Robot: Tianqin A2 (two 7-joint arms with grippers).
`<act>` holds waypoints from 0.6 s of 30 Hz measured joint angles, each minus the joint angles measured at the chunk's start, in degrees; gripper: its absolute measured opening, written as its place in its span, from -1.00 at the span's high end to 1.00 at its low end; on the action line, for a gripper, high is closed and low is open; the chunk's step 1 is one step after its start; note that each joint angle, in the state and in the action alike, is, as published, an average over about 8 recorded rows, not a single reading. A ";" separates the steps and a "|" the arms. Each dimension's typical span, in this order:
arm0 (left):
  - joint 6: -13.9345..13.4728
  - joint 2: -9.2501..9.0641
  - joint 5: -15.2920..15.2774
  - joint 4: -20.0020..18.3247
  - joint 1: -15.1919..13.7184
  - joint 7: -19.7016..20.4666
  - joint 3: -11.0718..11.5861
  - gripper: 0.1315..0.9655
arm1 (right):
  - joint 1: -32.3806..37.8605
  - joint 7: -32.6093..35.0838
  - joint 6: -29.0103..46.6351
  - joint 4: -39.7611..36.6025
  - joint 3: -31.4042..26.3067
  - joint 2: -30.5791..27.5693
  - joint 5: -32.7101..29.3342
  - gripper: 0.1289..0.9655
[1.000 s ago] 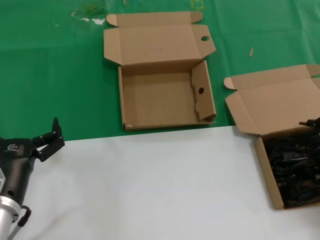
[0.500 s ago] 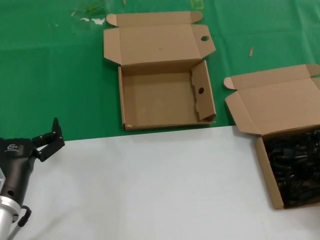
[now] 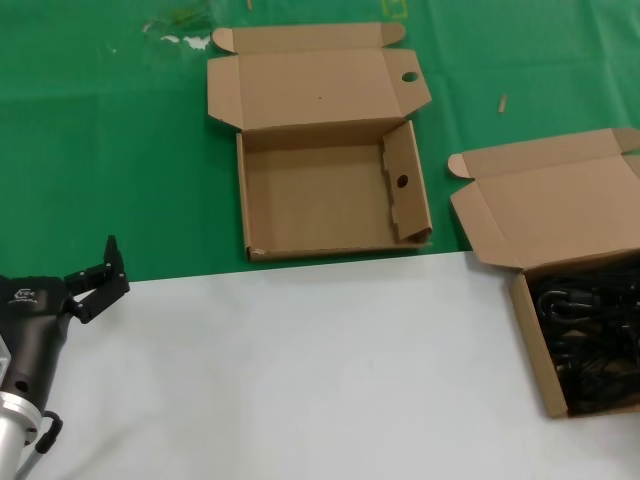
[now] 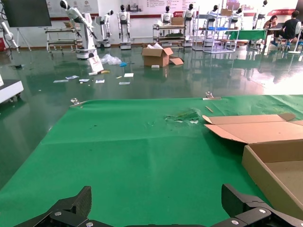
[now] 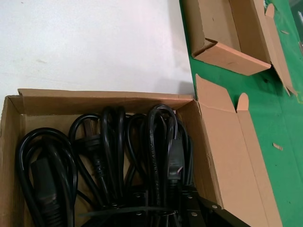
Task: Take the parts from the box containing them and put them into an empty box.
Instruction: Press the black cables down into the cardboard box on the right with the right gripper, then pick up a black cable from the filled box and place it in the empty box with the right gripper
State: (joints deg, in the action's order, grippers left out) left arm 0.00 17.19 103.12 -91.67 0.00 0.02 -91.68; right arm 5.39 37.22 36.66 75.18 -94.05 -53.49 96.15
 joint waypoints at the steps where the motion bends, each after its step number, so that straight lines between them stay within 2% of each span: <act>1: 0.00 0.00 0.00 0.00 0.00 0.00 0.00 -1.00 | -0.27 -0.11 -0.10 0.28 0.17 -0.13 0.08 0.70; 6: 0.00 0.00 -0.01 0.00 0.00 0.00 0.00 -1.00 | -2.25 -1.98 -0.79 3.62 1.96 -1.42 0.81 0.71; 13: 0.00 0.00 0.00 0.00 0.00 0.00 0.00 -1.00 | -5.41 -7.97 -1.93 13.68 6.10 -3.62 2.60 0.77; 18: 0.00 0.00 0.00 0.00 0.00 0.00 0.00 -1.00 | -2.24 -10.68 -2.47 19.46 4.05 -1.67 1.51 0.77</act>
State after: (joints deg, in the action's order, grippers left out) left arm 0.00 17.19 103.11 -91.67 0.00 0.02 -91.68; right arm 3.15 26.53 34.18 94.64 -90.01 -55.16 97.67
